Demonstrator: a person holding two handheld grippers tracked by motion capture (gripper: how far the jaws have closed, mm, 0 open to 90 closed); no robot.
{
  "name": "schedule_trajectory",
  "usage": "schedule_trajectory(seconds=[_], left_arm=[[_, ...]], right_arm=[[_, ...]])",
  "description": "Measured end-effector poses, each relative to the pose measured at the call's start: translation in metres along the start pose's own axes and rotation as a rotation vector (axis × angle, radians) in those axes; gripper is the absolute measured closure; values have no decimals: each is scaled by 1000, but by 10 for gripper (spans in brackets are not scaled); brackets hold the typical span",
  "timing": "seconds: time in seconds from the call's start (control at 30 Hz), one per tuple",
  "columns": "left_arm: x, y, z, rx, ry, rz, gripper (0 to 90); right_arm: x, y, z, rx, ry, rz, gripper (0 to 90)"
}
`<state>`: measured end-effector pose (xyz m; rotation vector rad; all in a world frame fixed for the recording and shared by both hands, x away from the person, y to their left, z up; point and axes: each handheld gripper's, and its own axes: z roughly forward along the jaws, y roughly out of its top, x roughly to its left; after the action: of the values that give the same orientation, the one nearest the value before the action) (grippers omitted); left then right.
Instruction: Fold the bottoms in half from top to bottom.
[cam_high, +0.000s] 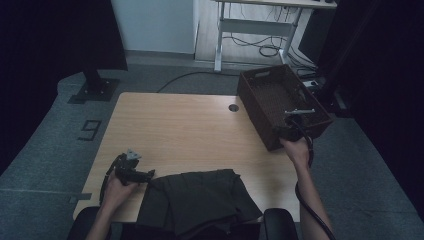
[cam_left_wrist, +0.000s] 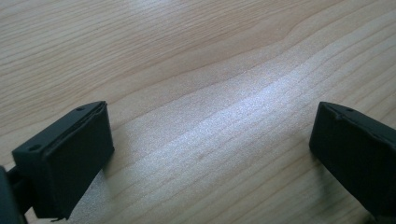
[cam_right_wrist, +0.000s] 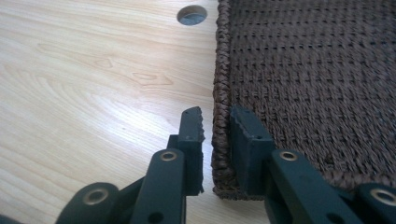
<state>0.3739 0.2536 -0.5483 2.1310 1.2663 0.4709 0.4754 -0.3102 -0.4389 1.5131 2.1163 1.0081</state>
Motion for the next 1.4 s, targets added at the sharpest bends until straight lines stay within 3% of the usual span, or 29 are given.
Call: schedule_trajectory(seconds=[0.4,1.07,1.4], left_arm=[[0,0,0,0,0,-1,0],[-2,0,0,0,0,-1,0],[-2,0,0,0,0,0,0]], right_arm=[[18,-1,6,10,11,-21,785],[45,-10,5,2,-38,-74,787],[60,-14,4,1,-27,-83,787]])
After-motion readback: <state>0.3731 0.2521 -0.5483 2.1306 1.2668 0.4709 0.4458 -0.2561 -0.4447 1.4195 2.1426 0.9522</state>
